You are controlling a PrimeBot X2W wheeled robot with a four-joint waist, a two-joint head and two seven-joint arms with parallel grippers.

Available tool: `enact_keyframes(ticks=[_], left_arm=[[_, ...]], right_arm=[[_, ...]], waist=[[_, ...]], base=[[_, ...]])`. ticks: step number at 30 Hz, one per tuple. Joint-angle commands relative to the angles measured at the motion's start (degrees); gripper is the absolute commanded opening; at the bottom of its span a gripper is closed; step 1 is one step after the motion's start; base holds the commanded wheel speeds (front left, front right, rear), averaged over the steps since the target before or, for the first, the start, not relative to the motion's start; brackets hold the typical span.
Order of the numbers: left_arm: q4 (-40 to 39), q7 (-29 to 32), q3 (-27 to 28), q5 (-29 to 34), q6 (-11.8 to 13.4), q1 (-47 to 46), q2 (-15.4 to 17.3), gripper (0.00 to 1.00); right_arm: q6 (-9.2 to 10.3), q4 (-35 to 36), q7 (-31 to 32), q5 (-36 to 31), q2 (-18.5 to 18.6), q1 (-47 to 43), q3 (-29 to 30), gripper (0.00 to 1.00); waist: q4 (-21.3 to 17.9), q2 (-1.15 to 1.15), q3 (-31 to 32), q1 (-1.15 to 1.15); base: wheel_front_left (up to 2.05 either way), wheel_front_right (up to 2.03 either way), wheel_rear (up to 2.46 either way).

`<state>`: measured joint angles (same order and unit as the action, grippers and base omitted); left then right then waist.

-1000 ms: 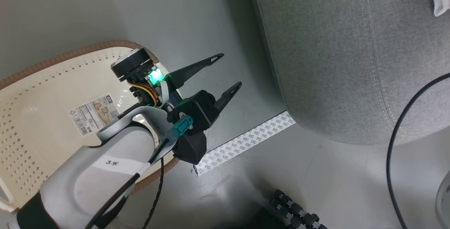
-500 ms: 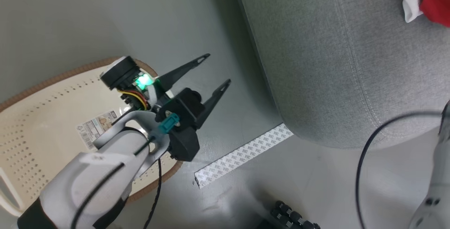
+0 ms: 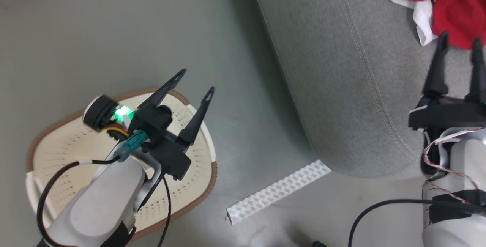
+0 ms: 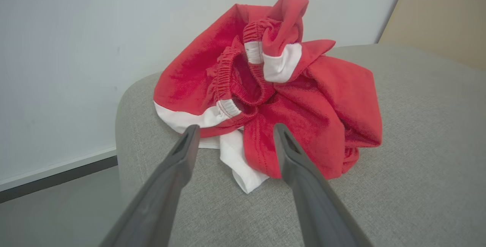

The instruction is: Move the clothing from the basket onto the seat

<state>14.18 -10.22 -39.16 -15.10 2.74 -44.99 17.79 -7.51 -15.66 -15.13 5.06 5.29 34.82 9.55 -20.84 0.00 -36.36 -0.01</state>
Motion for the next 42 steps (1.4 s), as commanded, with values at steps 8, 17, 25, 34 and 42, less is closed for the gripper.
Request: enact_keyframes(ticks=[8,17,25,34,42], left_arm=[[5.7,-4.6,5.3,-5.1,3.6,6.2,-2.7,1.0],[-1.2,-5.0,21.5,-5.0,8.0,18.3,-4.4,1.0],[-6.5,-5.0,31.5,-2.0,8.5,29.1,-7.0,1.0],[-12.4,-5.0,38.5,0.9,7.0,40.5,-10.4,1.0],[-19.5,-5.0,41.0,6.5,2.2,50.5,-12.3,1.0]], right_arm=[[0.04,-1.1,0.0,-0.8,1.8,-4.6,-5.6,1.0],[0.04,-3.6,0.0,-1.9,2.0,-8.4,-13.7,1.0],[0.04,-4.6,0.0,-0.3,1.4,-10.8,-20.1,1.0],[0.04,-0.5,0.0,0.3,0.2,-17.6,-22.6,1.0],[0.04,7.5,0.0,0.0,1.1,-26.8,-24.6,1.0]], waist=[[8.4,0.0,10.2,0.01],[15.7,0.0,17.7,0.01],[18.6,0.0,24.0,0.01],[19.3,0.0,31.0,0.01],[18.3,0.0,36.9,0.01]], base=[[0.0,0.0,0.0],[0.0,0.0,0.0],[0.0,0.0,0.0],[0.0,0.0,0.0],[0.0,0.0,0.0]])
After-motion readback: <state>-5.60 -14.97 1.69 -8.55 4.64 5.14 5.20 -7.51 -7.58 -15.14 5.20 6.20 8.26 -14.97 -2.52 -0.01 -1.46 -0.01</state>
